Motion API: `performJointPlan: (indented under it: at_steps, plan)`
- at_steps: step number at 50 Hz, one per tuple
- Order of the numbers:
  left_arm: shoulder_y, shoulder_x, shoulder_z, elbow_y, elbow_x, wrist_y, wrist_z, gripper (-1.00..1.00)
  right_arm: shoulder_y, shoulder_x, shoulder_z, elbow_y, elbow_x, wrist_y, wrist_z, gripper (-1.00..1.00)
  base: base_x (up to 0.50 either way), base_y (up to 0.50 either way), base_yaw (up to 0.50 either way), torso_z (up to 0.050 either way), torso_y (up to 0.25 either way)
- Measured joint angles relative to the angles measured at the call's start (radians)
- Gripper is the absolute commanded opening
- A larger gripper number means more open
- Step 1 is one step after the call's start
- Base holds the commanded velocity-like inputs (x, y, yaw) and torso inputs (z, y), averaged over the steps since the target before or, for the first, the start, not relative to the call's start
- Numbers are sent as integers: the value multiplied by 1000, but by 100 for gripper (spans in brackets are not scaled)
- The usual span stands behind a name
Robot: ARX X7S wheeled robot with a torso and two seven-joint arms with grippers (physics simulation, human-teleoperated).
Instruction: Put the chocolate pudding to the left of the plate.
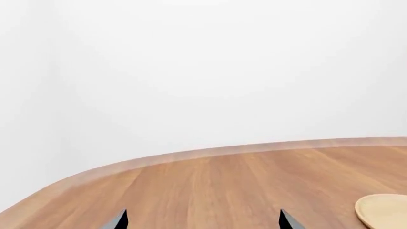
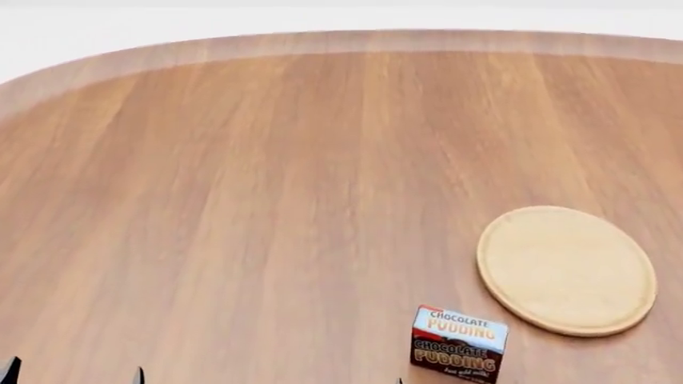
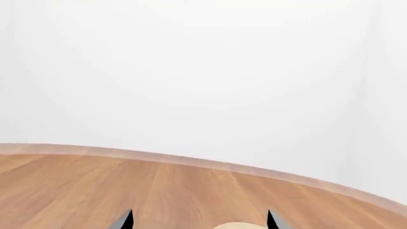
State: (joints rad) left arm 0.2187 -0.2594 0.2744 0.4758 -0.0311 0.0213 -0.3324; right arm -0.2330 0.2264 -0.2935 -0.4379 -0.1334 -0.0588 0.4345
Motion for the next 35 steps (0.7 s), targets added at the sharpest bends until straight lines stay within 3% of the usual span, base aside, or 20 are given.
performJointPlan:
  at_steps: [35]
  plan:
    - [-9, -22, 20, -3, -15, 0, -24, 100, 4, 17, -20, 1, -2, 2, 16, 100, 171, 0, 0, 0, 0]
